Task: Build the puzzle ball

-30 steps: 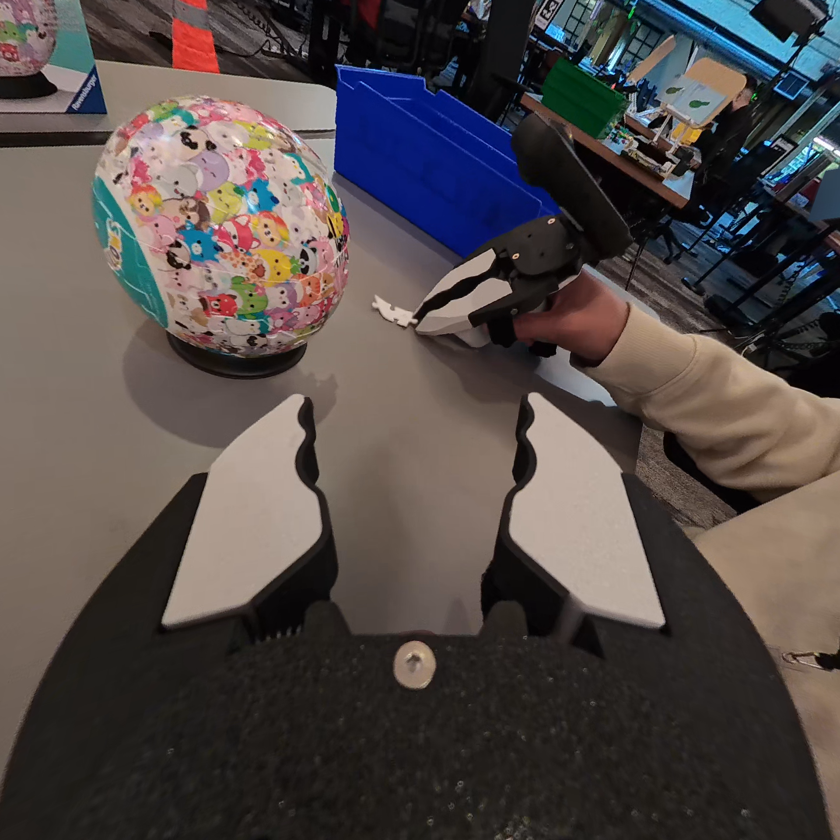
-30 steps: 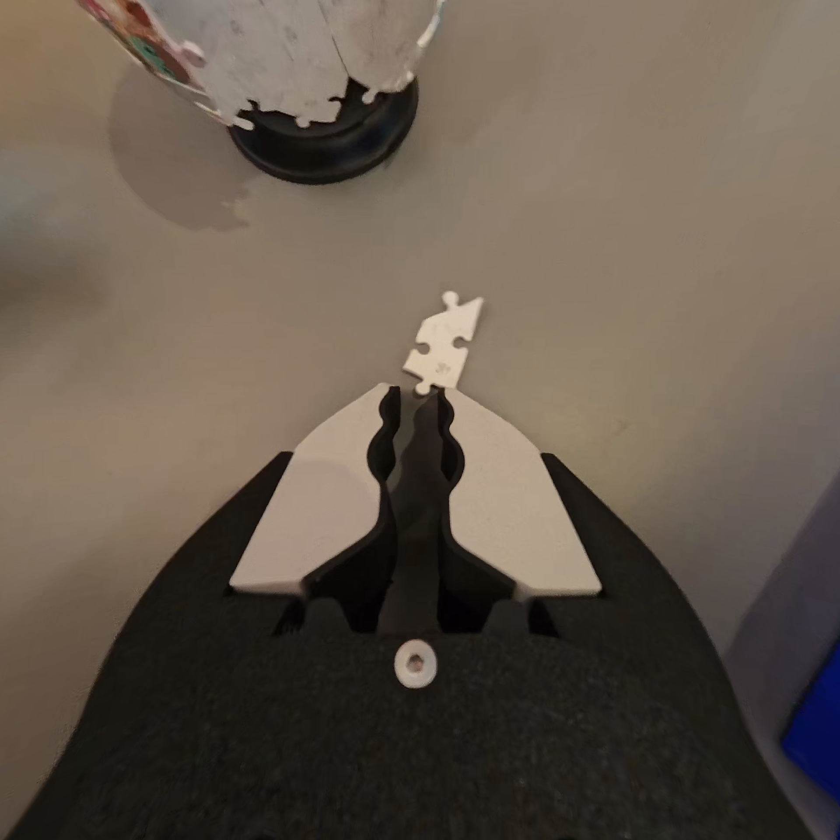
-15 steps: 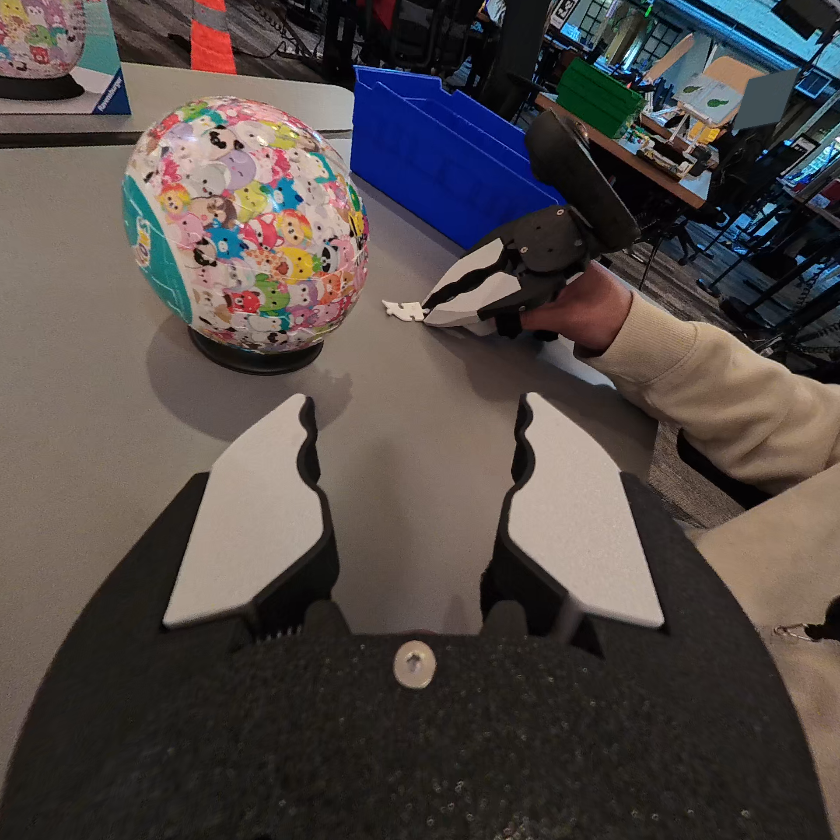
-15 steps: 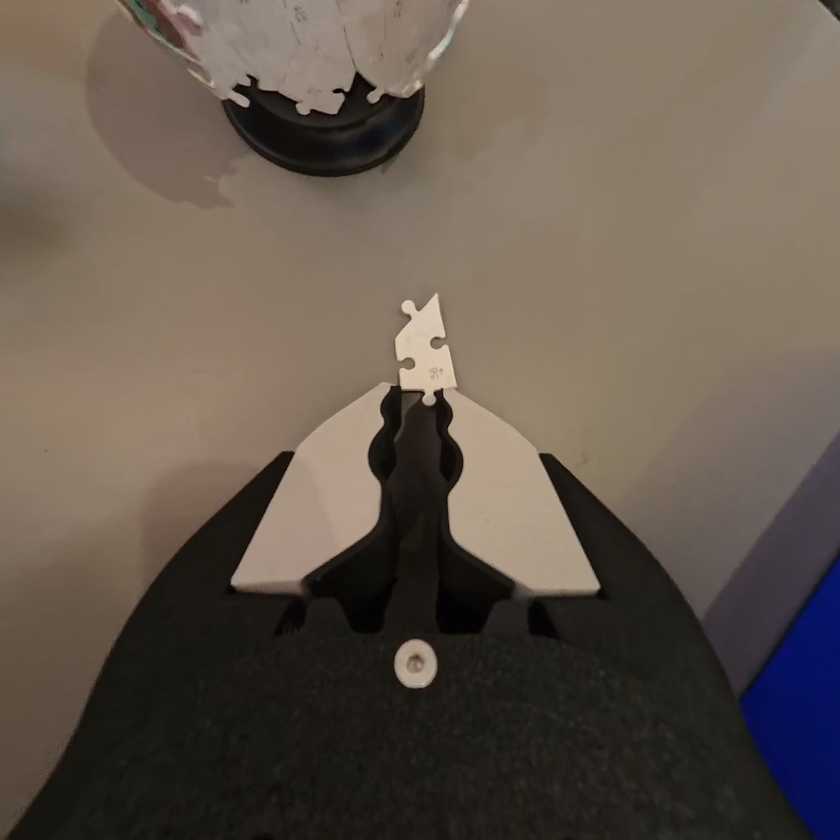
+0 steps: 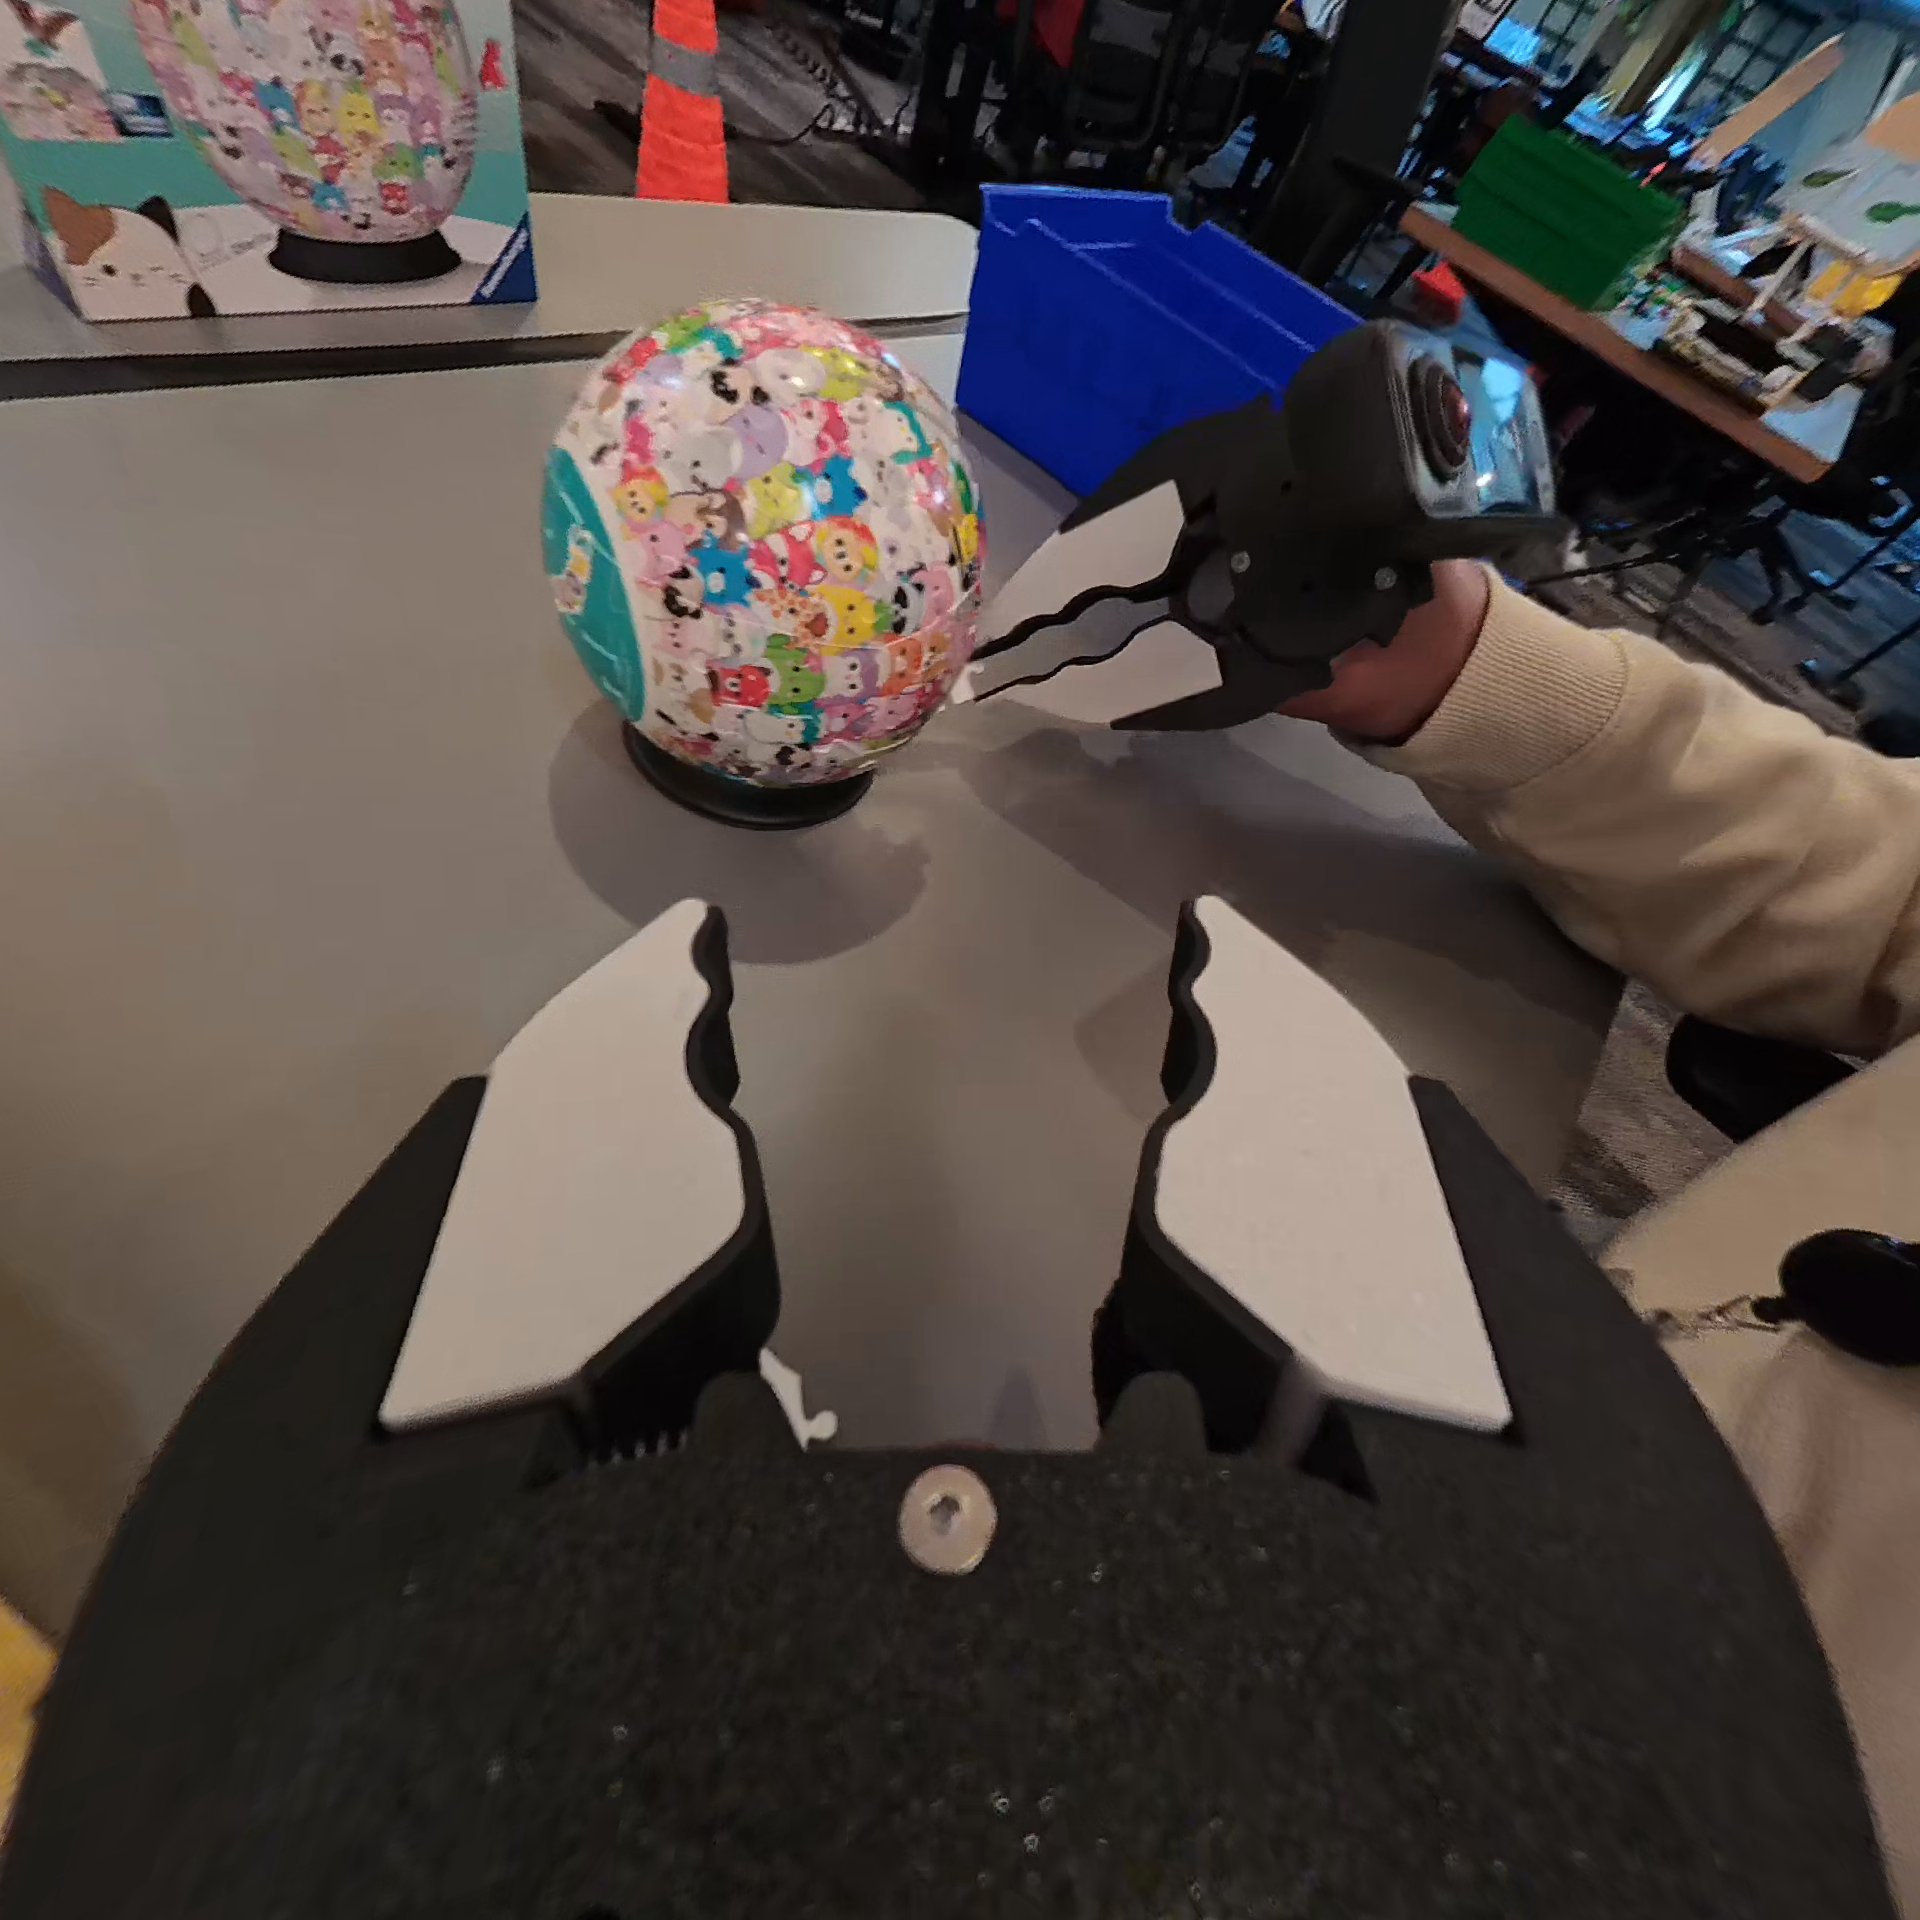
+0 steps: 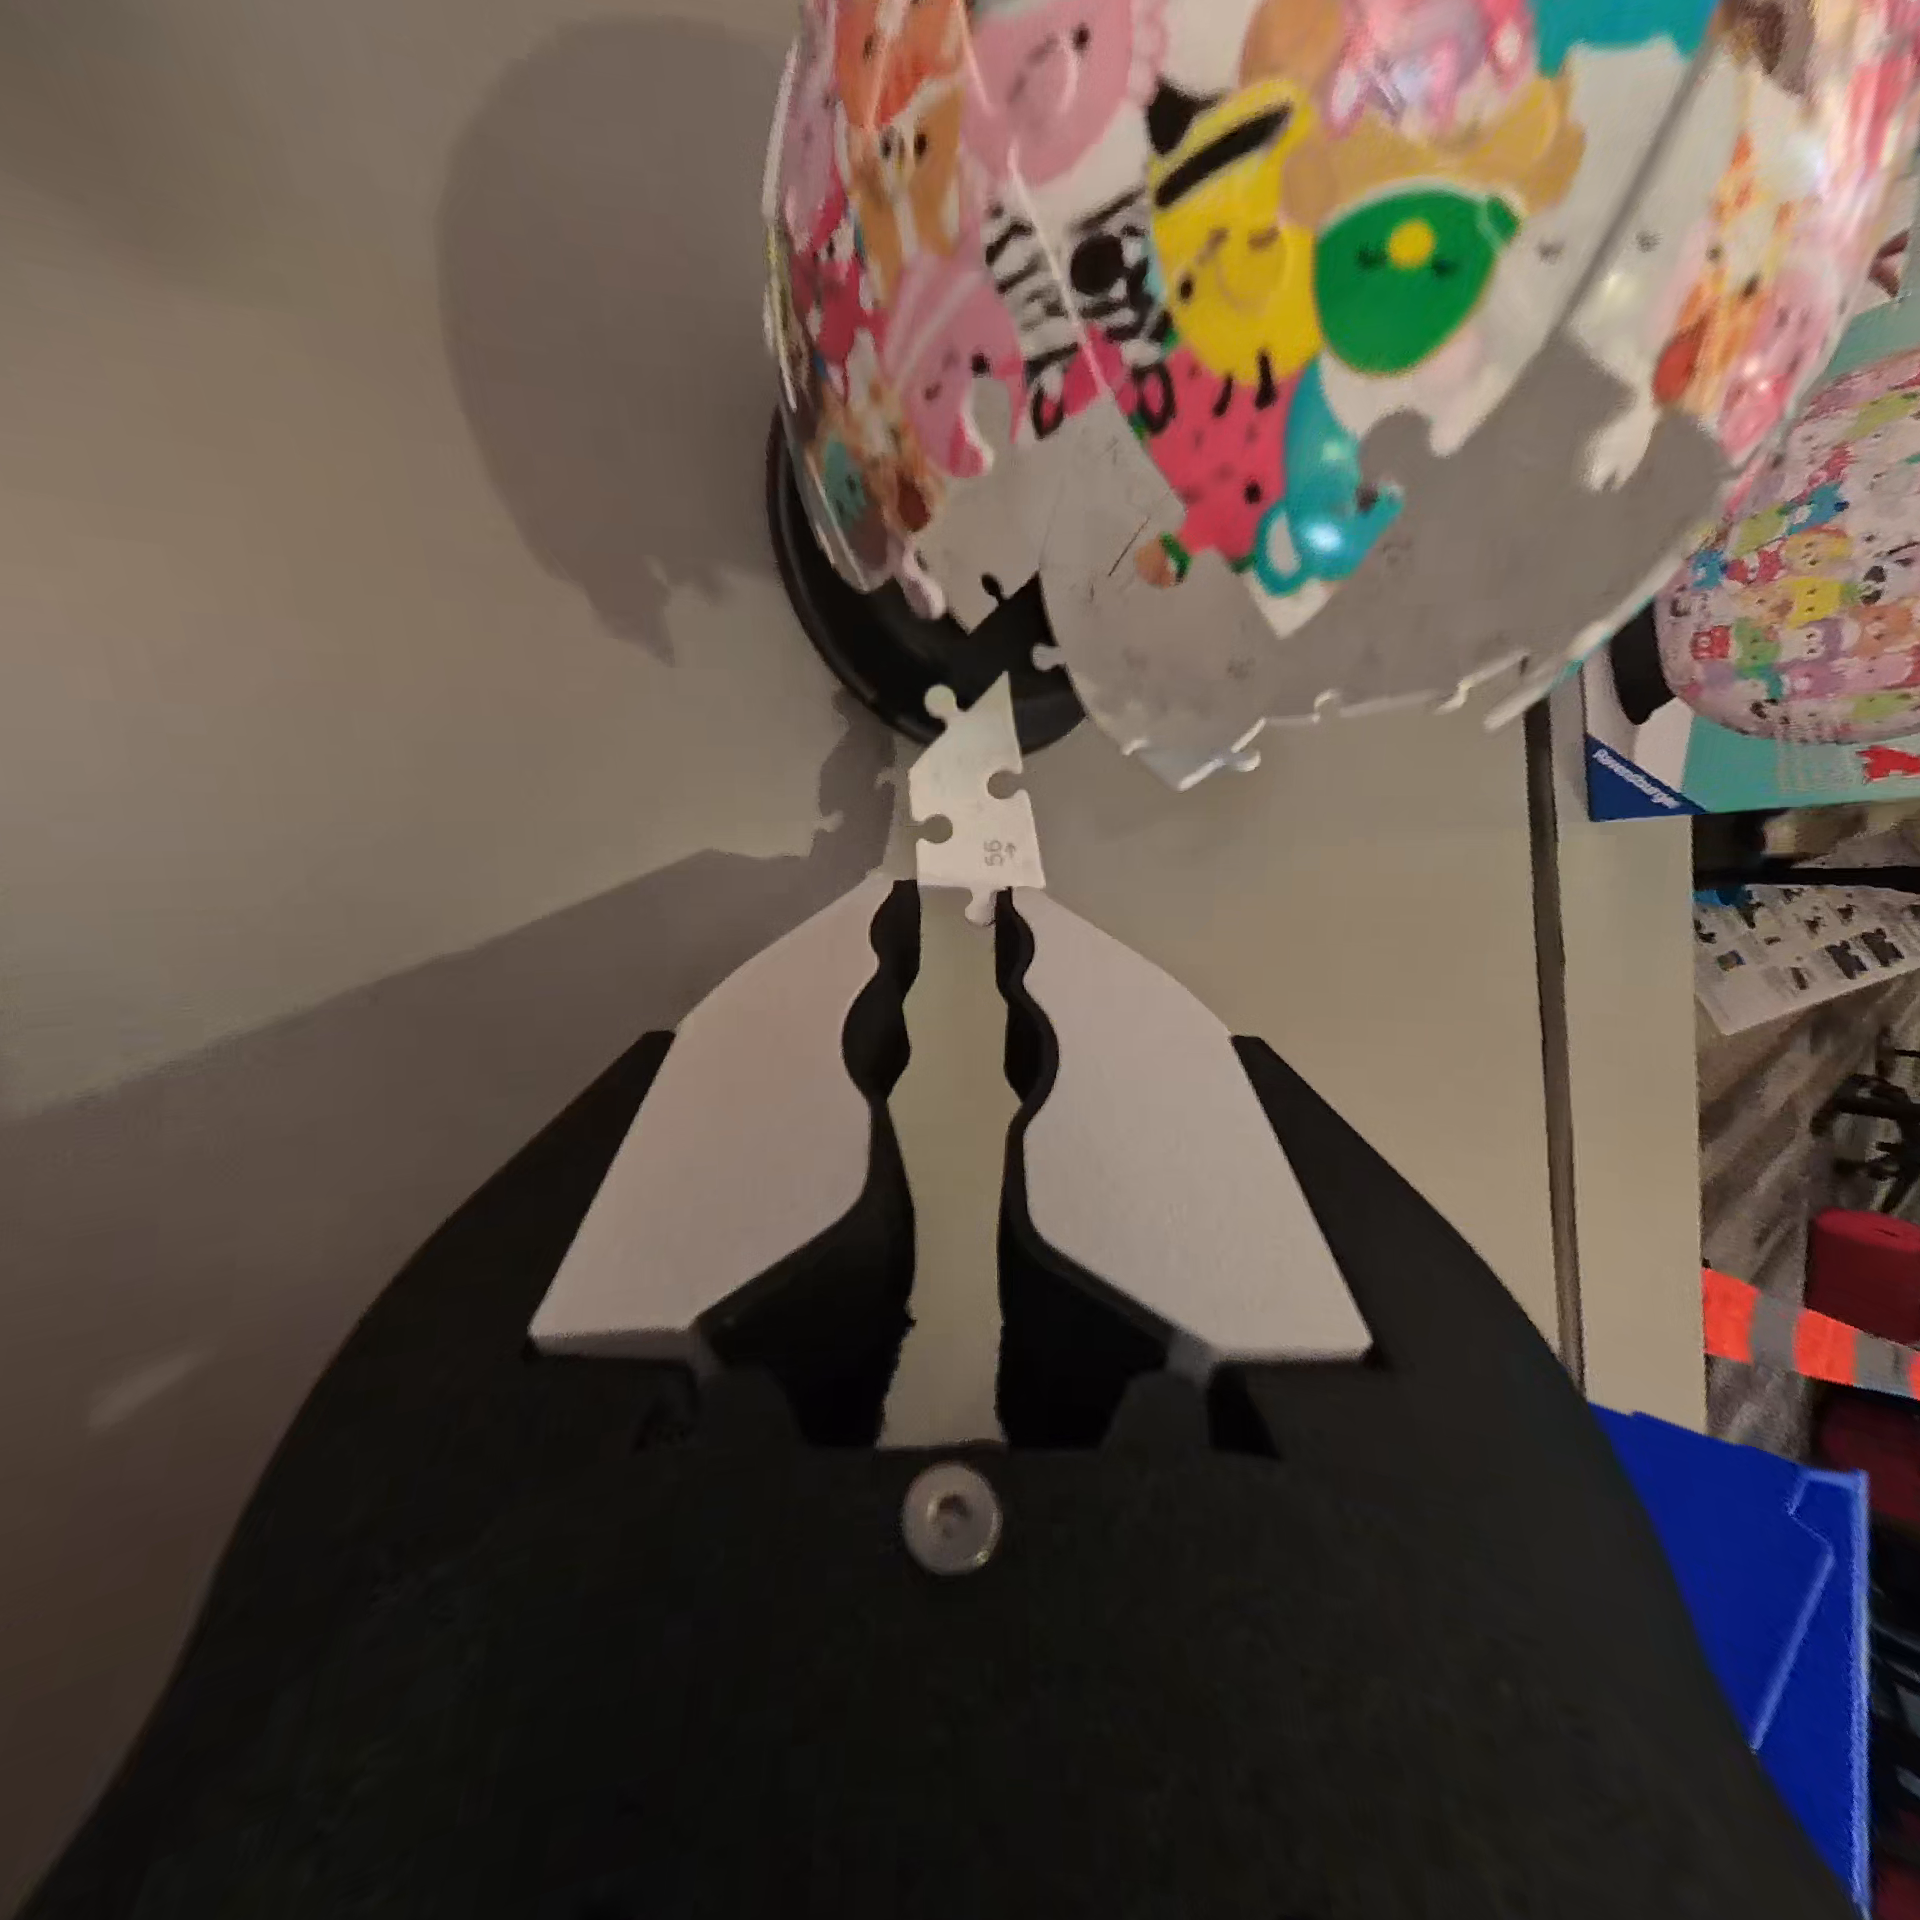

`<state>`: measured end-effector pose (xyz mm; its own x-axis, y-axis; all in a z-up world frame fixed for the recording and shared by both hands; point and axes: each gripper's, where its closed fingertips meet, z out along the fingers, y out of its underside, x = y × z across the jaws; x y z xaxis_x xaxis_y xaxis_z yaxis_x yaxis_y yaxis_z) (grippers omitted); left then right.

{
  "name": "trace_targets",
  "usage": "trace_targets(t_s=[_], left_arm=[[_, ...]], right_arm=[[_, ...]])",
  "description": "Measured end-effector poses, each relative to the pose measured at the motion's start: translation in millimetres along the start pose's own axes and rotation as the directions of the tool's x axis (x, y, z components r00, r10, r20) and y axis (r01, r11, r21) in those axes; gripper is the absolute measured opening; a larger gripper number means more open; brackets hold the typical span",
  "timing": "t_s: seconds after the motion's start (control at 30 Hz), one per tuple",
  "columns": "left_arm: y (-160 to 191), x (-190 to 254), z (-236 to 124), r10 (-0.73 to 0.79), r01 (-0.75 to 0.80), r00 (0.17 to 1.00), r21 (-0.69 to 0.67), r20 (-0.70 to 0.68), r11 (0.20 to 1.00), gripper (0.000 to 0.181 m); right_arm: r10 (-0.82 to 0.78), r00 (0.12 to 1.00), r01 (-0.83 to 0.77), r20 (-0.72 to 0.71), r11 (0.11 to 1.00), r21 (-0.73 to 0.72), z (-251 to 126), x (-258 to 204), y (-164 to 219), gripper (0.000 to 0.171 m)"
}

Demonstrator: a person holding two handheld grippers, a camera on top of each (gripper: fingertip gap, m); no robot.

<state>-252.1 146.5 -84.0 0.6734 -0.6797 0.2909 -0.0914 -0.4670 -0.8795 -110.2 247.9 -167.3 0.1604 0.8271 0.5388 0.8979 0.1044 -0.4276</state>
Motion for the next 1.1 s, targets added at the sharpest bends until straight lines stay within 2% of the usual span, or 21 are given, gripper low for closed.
trace_targets(t_s=[0.1,0.2,0.27,0.4,0.57,0.7,0.83,1.1], left_arm=[[-6.0,-10.6,-4.3,0.000,0.001,0.999,-0.023,0.041,1.000,0.081],[-16.2,-19.0,-5.4,-0.006,0.008,0.999,-0.040,0.052,0.999,0.081],[-23.8,-23.9,-4.6,0.002,0.001,0.998,-0.048,0.057,0.999,0.081],[-36.8,-29.9,-0.9,0.010,-0.007,0.998,-0.050,0.060,0.999,0.081],[-35.5,-28.5,3.0,0.016,-0.013,0.999,-0.066,0.047,0.998,0.082],[-28.7,-22.2,3.7,-0.009,0.011,1.000,-0.060,0.022,0.998,0.082],[-23.4,-13.5,2.4,-0.011,0.012,1.000,-0.056,0.007,0.998,0.082],[-15.4,-5.4,-2.6,-0.006,0.006,1.000,-0.082,0.003,0.997,0.082]], right_arm=[[0.028,0.998,-0.029,-0.050,1.000,-0.007,6.8,3.9,-3.0,0.014],[0.095,0.995,-0.094,-0.009,0.995,0.023,11.6,3.9,-7.9,0.014],[0.090,0.995,-0.089,-0.037,0.995,0.037,11.7,11.7,-10.4,0.014],[0.090,0.996,-0.090,-0.001,0.995,0.038,14.1,13.3,-6.3,0.014],[-0.023,0.982,0.012,0.187,0.998,0.060,1.1,-21.2,17.2,0.014],[-0.093,0.951,0.019,0.294,0.969,0.245,-26.7,-39.5,13.9,0.014],[-0.084,0.930,-0.009,0.358,0.968,0.251,-32.4,-44.7,16.2,0.014],[-0.059,0.929,-0.024,0.366,0.976,0.217,-28.1,-49.8,19.1,0.014]])
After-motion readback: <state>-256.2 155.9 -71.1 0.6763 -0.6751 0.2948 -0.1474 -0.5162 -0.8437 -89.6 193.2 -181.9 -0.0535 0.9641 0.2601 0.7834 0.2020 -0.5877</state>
